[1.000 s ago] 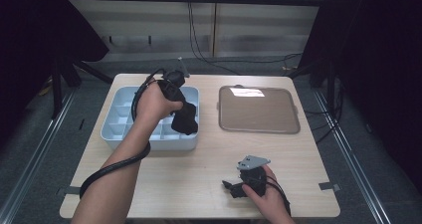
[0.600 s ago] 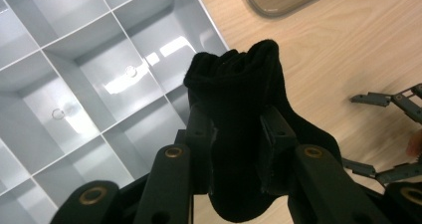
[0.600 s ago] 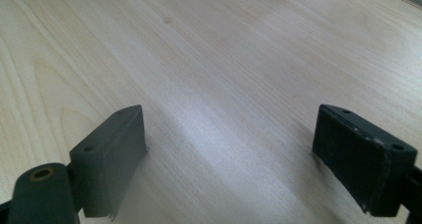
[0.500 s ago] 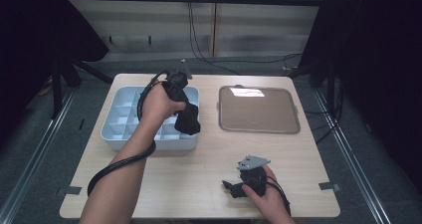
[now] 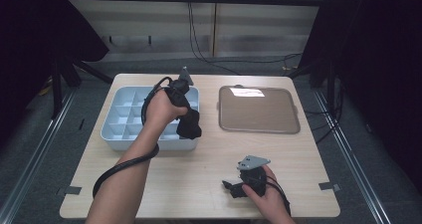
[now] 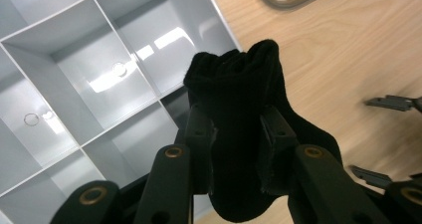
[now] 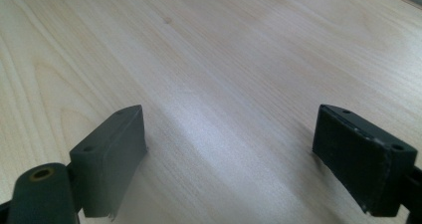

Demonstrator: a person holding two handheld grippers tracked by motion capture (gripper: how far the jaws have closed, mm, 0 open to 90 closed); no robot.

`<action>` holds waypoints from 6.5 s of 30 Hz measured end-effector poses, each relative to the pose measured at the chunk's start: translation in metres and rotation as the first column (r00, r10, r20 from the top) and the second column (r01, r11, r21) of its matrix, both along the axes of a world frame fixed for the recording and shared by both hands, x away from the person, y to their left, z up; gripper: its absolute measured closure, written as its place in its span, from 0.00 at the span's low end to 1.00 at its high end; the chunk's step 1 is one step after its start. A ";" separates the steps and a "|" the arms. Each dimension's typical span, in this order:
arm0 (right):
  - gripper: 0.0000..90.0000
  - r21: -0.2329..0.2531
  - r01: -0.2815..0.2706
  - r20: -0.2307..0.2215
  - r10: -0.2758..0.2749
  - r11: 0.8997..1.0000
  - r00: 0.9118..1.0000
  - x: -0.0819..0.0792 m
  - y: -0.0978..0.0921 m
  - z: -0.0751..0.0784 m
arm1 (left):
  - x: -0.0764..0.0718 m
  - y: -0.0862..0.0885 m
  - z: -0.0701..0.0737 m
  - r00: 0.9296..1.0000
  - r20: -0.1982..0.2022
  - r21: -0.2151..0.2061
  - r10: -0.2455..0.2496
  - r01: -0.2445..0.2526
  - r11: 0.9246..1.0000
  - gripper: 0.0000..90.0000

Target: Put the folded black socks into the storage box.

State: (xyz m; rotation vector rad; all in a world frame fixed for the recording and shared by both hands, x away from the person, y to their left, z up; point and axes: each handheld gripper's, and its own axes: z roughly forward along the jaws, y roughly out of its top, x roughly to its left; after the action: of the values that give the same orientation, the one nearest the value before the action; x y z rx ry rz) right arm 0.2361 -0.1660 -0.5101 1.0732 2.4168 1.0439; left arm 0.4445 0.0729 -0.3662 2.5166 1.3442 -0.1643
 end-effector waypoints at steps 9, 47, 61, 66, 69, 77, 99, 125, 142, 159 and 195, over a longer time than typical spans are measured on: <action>0.14 0.003 0.000 0.002 0.000 1.000 1.000 0.000 0.000 0.000 | 0.003 -0.002 -0.019 1.000 -0.025 0.024 0.011 -0.010 1.000 0.79; 0.14 0.001 -0.001 0.001 0.001 1.000 1.000 0.000 0.000 0.000 | -0.004 -0.014 -0.048 0.999 0.032 0.130 -0.026 0.021 0.991 0.74; 0.14 0.001 -0.001 0.002 0.001 1.000 1.000 0.000 0.000 0.000 | -0.006 -0.020 -0.052 0.999 0.036 0.158 -0.029 0.023 0.987 0.74; 0.14 0.001 -0.001 0.001 0.001 1.000 1.000 0.000 0.000 0.000 | -0.007 -0.022 -0.054 0.998 0.044 0.167 -0.038 0.030 0.985 0.74; 0.14 0.001 -0.001 0.000 0.001 1.000 1.000 0.000 0.000 0.000 | -0.007 -0.022 -0.055 0.998 0.046 0.166 -0.038 0.030 0.986 0.74; 0.14 0.001 -0.001 0.000 0.001 1.000 1.000 0.000 0.000 0.000 | -0.008 -0.021 -0.052 0.999 0.044 0.143 -0.021 0.015 0.990 0.67; 0.14 0.003 -0.004 0.001 0.004 1.000 1.000 0.000 0.000 0.000 | -0.003 -0.009 -0.030 0.998 0.061 0.149 0.004 -0.013 0.989 0.52; 0.14 0.002 -0.005 -0.003 0.005 1.000 1.000 0.000 0.000 0.000 | -0.004 -0.006 0.008 0.998 0.061 0.146 -0.011 0.002 0.989 0.66; 0.14 0.003 -0.006 -0.003 0.006 1.000 1.000 0.000 0.000 0.000 | -0.006 -0.007 0.018 0.997 0.060 0.152 -0.045 0.036 0.988 0.90; 0.14 0.001 -0.006 -0.001 0.006 1.000 1.000 0.000 0.000 0.000 | -0.006 -0.017 -0.012 0.999 0.004 0.148 -0.053 0.052 0.988 1.00; 0.14 0.003 -0.005 0.001 0.005 1.000 1.000 0.000 0.000 0.000 | -0.010 -0.032 -0.054 0.995 -0.027 0.148 -0.097 0.100 0.984 1.00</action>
State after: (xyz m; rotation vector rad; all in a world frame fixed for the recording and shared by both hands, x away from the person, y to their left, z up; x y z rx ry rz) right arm 0.2365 -0.1658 -0.5103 1.0679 2.4194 1.0494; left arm 0.4344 0.0414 -0.4206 2.7142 1.2838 -0.1131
